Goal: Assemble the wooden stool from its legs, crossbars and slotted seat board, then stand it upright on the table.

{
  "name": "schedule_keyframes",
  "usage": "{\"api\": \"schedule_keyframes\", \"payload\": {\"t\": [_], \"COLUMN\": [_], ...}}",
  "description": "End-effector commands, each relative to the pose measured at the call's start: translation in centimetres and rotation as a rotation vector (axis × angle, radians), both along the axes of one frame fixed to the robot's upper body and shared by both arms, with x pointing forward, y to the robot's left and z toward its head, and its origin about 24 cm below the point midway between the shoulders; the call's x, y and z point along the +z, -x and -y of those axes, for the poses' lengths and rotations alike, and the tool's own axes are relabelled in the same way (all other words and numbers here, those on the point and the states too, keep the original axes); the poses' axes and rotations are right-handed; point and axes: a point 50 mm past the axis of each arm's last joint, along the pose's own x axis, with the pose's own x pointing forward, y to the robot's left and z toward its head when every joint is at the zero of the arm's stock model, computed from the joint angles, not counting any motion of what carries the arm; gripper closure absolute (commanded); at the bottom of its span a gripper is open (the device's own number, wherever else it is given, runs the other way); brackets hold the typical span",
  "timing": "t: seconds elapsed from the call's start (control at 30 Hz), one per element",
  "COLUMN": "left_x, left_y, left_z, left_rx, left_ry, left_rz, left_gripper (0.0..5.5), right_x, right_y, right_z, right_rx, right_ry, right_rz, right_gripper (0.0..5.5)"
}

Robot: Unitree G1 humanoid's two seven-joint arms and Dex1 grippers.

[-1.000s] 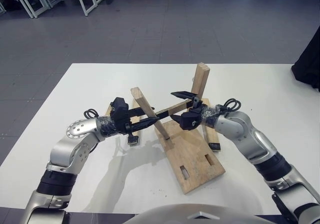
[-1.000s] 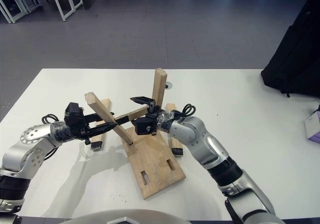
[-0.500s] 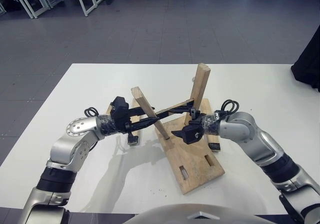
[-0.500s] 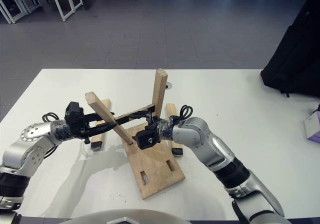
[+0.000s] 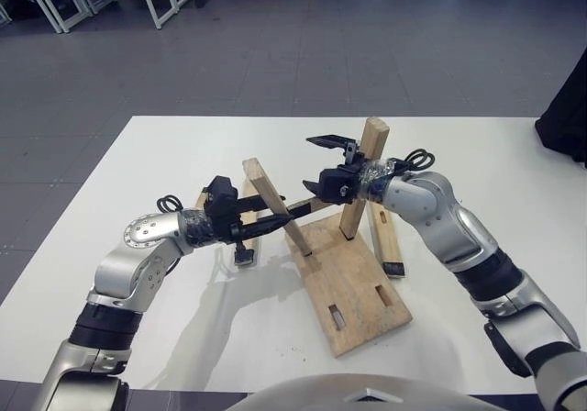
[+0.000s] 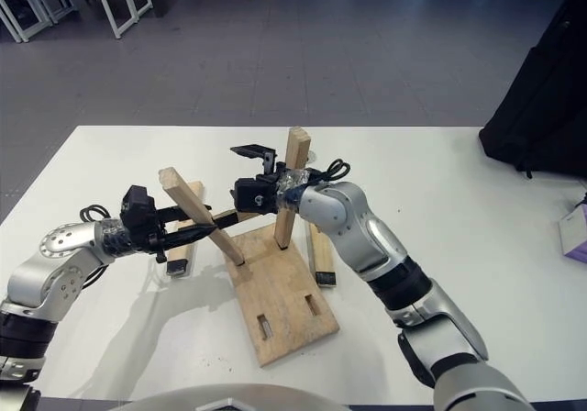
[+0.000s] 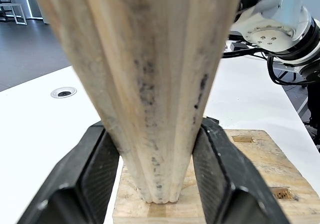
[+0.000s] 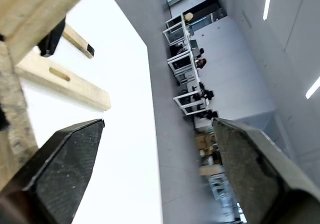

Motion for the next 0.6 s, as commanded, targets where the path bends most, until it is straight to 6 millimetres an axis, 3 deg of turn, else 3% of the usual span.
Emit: {"api": "schedule_keyframes", "payload": {"t": [0.03,0.17,0.27,0.3,0.37,0.47,0.53,0.6], "left_x": [-6.3,-6.2,-6.1,-6.1,-5.8,-5.3,-5.6,-5.8], "left_y": [2.9,2.7,2.6,2.6,2.6,2.9,3.4,3.6], "left_z": [-1.6,-1.6,-1.4,-1.4,-1.4,-1.4,-1.4,-1.4], "left_rx": [0.014,0.021,0.017,0.018,0.031,0.016,0.0,-0.005], "left_ry": [-0.264,-0.266,-0.259,-0.252,-0.21,-0.184,-0.234,-0.255], "left_rz": [-0.291,-0.286,-0.281,-0.284,-0.308,-0.341,-0.342,-0.344], "left_gripper": [3.48,3.48,3.48,3.48,3.48,3.48,3.48,3.48], "right_x": [-11.7,-11.2,-8.5,-6.8,-1.4,4.6,7.1,7.5], "right_y": [4.5,3.5,1.9,1.4,0.1,-1.0,-1.8,-2.0], "right_z": [4.5,4.5,3.2,2.6,2.0,3.5,5.3,6.3], "right_rx": [0.017,-0.029,-0.064,-0.075,-0.132,-0.237,-0.326,-0.377], "right_ry": [0.486,0.466,0.299,0.197,-0.099,-0.465,-0.675,-0.787], "right_rz": [-0.466,-0.416,-0.279,-0.229,-0.122,-0.075,-0.101,-0.162], "right_gripper": [1.51,1.51,1.51,1.51,1.51,1.51,1.51,1.51]}}
